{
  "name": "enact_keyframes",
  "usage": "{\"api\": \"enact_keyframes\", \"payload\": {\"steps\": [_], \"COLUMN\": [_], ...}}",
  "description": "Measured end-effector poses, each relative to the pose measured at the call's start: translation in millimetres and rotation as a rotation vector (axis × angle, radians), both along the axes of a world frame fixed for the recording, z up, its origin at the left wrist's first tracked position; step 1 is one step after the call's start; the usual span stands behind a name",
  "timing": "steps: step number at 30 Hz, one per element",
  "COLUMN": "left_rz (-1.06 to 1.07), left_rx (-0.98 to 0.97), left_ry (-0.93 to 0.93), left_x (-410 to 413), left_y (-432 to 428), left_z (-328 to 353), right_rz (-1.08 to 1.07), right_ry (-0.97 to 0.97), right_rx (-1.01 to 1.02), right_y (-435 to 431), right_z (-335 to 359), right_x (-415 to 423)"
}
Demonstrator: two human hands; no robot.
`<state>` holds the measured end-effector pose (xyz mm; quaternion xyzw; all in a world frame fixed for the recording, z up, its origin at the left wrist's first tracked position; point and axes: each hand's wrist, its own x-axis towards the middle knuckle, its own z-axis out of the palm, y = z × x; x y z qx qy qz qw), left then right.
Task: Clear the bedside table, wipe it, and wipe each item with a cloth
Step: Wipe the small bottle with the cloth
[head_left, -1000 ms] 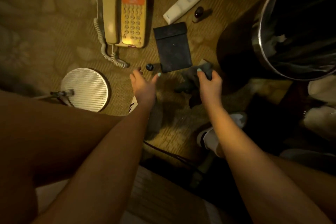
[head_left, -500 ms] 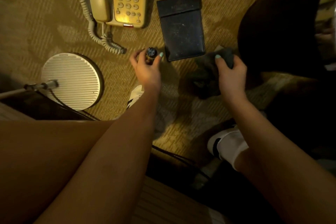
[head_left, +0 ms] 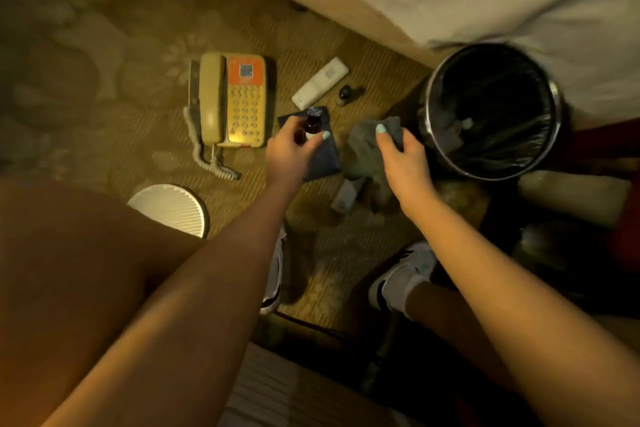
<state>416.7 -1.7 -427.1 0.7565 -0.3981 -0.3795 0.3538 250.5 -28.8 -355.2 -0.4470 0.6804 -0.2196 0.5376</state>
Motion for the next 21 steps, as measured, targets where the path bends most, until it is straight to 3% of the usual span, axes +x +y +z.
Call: {"api": "enact_keyframes", "payload": {"steps": [6, 11, 13, 21], "left_rz": [-0.218, -0.470, -0.531, -0.798], "left_rx": [-0.182, -0.298, -0.339, -0.419], "left_ry": [-0.030, -0.044, -0.053, -0.012], "left_x": [-23, -53, -66, -114], "left_y": [-20, -28, -30, -37], "left_z": [109, 183, 207, 265], "right_rz": [-0.185, -0.398, -0.422, -0.249], "right_ry": [-0.064, -0.525, -0.611, -0.553], "right_rx": [-0.130, -0.118, -0.144, -0.191], "right_y": [-14, -10, -8, 8], "right_z": [99, 158, 175, 204], "right_x": [-37, -79, -93, -126]}}
